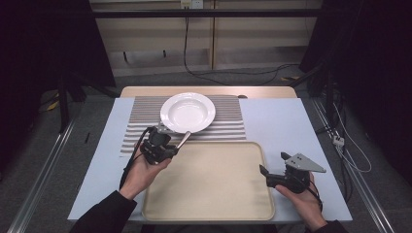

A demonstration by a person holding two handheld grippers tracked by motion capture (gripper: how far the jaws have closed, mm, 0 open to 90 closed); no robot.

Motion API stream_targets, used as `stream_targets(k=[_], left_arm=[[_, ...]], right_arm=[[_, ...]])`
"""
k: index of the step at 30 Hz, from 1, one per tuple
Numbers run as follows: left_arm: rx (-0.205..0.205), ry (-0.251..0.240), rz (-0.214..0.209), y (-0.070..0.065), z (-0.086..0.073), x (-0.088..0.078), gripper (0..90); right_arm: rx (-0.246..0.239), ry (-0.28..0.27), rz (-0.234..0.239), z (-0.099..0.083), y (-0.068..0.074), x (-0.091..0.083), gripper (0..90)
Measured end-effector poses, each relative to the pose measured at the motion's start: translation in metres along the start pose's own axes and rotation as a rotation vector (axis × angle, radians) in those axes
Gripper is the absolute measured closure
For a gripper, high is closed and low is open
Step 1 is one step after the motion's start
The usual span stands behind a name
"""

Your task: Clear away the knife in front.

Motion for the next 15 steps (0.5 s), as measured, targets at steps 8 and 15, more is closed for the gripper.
stream_targets(k=[8, 15], left_arm=[[0.002, 0.039, -0.019, -0.006, -0.016, 0.005, 79.9], [0.003, 0.072, -0.035, -0.012, -0.028, 0.011, 79.9]], right_arm=[[0.000, 0.002, 0.001, 0.000, 0.000, 0.001, 10.6], [0.000, 0.002, 0.002, 0.000, 0.001, 0.001, 10.7]])
Point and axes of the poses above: each handheld gripper's, and its own axes: x roughly forward along the jaws, z roughly out of its top, y roughly to its left, the point moved 10 cm from there along x, roughly forward along the jaws, and after that the axes turned 11 degrees about -y, right-handed, at the moved point
